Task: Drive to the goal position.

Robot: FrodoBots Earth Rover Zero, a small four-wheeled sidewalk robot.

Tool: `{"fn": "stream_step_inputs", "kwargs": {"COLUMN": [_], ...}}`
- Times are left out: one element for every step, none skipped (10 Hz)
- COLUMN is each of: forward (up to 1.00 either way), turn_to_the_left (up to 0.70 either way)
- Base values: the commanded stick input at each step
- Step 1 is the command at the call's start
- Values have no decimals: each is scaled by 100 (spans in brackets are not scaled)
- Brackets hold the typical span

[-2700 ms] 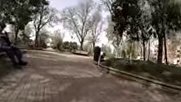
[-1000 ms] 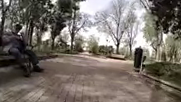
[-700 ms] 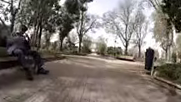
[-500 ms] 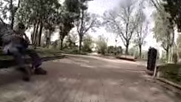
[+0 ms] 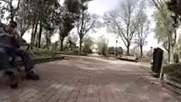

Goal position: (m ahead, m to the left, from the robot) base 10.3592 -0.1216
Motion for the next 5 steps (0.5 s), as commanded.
{"fn": "stream_step_inputs", "kwargs": {"forward": [70, 70, 70, 70, 70], "turn_to_the_left": [0, -27, -27, -27, 0]}}
